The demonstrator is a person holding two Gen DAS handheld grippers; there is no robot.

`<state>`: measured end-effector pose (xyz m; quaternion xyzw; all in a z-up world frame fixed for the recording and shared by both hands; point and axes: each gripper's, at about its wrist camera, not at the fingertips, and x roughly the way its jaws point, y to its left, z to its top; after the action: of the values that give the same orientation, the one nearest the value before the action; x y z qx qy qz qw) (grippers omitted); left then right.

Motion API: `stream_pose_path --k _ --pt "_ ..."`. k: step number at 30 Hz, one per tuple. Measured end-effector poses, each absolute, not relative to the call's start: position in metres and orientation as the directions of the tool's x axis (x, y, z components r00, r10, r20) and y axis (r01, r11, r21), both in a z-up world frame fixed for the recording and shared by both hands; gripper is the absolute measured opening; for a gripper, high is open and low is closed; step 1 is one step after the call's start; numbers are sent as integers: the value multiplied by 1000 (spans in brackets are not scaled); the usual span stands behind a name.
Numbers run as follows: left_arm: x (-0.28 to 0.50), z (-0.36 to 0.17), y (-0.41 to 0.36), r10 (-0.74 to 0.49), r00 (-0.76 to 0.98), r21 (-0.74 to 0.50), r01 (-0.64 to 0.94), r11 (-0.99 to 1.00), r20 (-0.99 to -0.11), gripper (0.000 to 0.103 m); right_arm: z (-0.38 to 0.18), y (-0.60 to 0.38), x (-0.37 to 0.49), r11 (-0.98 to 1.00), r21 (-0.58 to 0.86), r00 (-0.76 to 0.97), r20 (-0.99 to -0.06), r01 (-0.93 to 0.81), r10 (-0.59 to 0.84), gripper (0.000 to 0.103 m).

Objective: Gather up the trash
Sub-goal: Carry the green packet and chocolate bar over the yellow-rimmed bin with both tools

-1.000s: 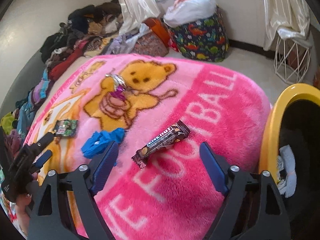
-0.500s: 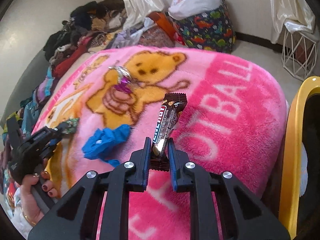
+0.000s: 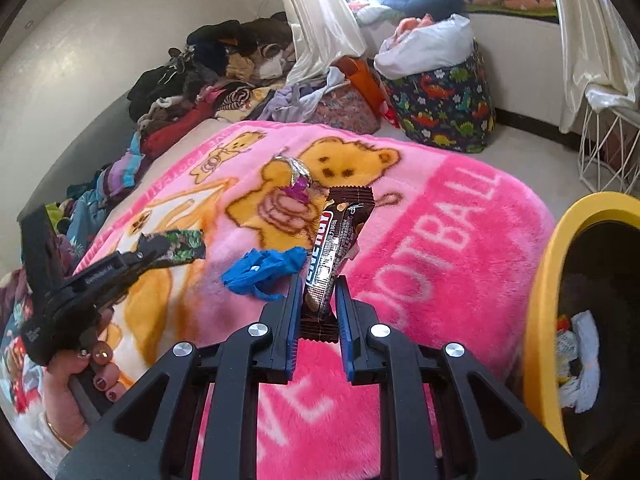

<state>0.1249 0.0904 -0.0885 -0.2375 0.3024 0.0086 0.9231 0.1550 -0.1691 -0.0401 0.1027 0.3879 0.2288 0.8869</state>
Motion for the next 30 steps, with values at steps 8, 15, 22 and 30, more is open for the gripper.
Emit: stream_pose_path --k 8,15,22,30 --pt "115 -61 63 -174 836 -407 -64 911 -520 8 -23 -200 143 881 374 635 -614 -288 469 16" --pt "111 -50 40 -219 836 -399 0 917 -503 8 -6 -229 136 886 390 681 -580 -252 448 16" --pt "109 -43 15 -268 829 -392 65 918 -490 8 2 -254 127 896 390 716 -563 -210 413 16" --pt "108 -36 -14 -323 816 -381 138 914 -480 7 6 -280 118 901 402 742 -552 -164 381 16"
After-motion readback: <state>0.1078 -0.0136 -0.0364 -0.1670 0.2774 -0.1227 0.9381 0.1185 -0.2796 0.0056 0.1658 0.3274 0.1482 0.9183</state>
